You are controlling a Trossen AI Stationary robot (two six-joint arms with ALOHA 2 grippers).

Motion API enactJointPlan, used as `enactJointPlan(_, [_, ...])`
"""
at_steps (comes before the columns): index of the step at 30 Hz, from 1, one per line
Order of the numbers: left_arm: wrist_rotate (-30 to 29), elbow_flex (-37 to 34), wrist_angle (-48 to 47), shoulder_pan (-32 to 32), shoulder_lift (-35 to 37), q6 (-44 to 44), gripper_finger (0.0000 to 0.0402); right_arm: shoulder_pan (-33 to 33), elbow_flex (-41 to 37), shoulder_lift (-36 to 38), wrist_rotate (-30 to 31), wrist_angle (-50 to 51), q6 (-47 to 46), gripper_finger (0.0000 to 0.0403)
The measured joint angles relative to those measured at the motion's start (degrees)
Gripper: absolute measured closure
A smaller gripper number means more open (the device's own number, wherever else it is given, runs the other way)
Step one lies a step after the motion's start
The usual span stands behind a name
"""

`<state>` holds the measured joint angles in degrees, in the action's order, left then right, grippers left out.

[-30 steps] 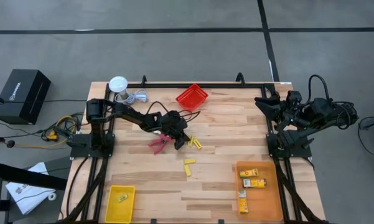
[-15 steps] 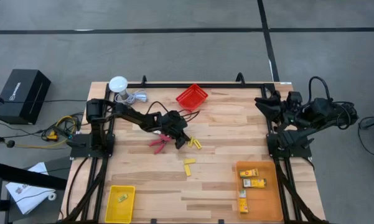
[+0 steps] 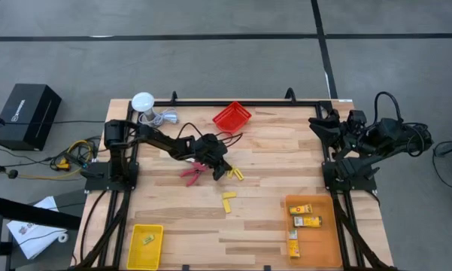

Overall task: Pick & Place School Supplies
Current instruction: Put the yellow eraser into the yellow bin

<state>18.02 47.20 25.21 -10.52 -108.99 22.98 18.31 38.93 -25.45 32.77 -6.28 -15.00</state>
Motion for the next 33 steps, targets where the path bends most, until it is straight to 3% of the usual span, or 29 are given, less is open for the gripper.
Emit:
enactJointPlan(21, [2.78, 0.00, 1.64, 0.17, 0.02, -1.96, 0.0401, -0.02, 0.00, -0.02, 0.24, -0.23, -1.53, 0.0276])
enactJointPlan(33, [0.83, -0.28, -6.43, -0.23, -0.13, -6.23, 0.0401, -0.04, -0.01, -0.02, 0.24, -0.24, -1.55, 0.0276])
